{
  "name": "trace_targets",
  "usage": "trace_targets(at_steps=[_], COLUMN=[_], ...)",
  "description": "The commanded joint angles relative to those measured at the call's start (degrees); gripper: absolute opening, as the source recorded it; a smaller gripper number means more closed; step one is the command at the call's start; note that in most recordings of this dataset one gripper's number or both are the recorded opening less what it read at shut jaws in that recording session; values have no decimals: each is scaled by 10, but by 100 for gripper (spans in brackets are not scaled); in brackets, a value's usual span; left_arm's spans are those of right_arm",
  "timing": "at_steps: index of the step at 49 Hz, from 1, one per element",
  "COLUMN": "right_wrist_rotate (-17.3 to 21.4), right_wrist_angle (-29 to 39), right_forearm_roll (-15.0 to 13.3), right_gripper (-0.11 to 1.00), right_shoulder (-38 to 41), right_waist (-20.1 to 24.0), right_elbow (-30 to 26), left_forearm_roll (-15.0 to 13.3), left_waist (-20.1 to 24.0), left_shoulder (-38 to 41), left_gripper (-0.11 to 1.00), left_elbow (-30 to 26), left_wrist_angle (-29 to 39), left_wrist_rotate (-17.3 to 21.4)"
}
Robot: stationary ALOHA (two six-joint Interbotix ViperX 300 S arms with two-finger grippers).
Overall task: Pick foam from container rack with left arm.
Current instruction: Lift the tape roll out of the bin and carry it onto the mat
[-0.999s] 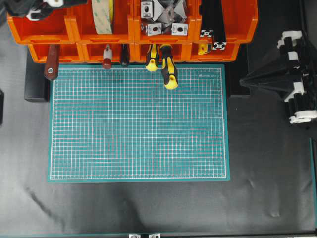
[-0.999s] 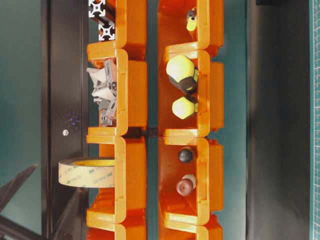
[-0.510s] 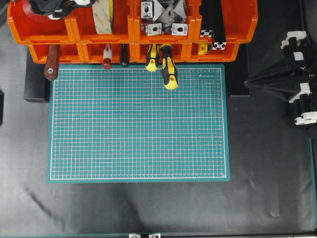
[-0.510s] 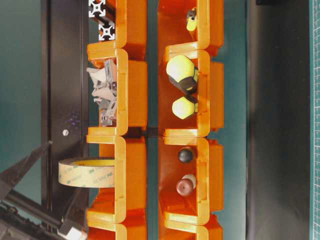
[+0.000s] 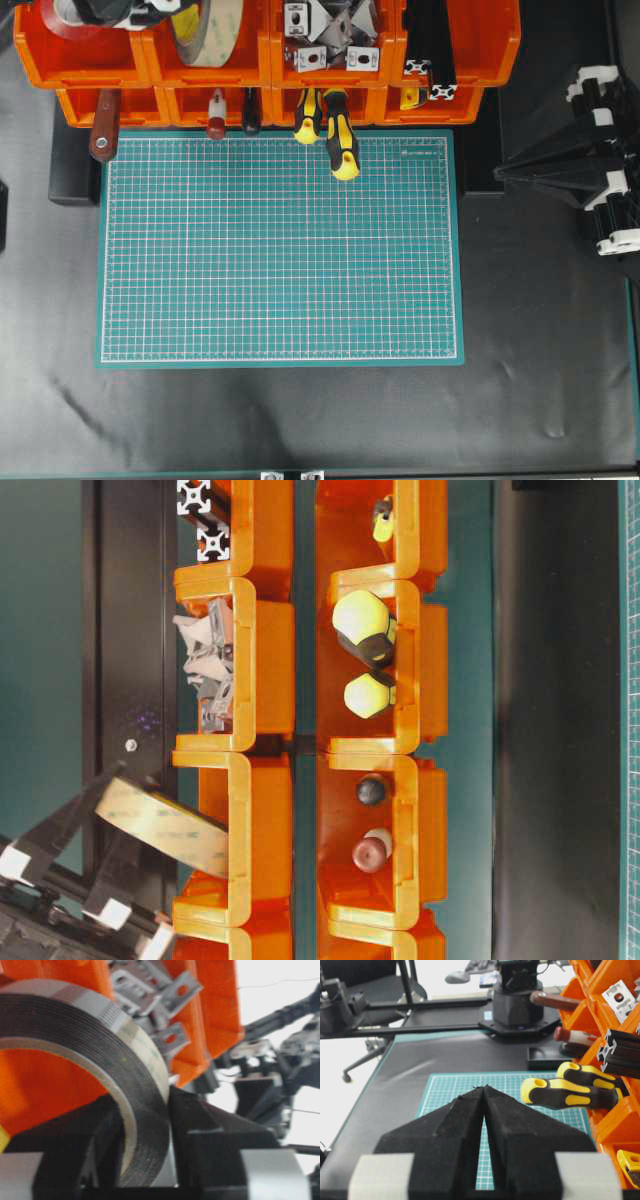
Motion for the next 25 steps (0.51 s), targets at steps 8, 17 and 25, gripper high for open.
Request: trace_targets(at_steps=[8, 17, 25], right_wrist_rotate=[2, 2, 2], right_wrist_angle=[-6, -7, -7], right_forearm_roll=[1, 1, 2], right_gripper=[0, 0, 0], right_shoulder=[3, 3, 2], right_waist=[3, 4, 5], right_elbow=[-8, -8, -8], left_forearm_roll=[3, 4, 4], left_waist=[-20, -99, -206], left_shoulder=[-19, -37, -40], left_gripper=[22, 22, 22], left_elbow=[-40, -54, -36], left_wrist_angle=[-95, -103, -98], left_wrist_rotate=[11, 75, 163])
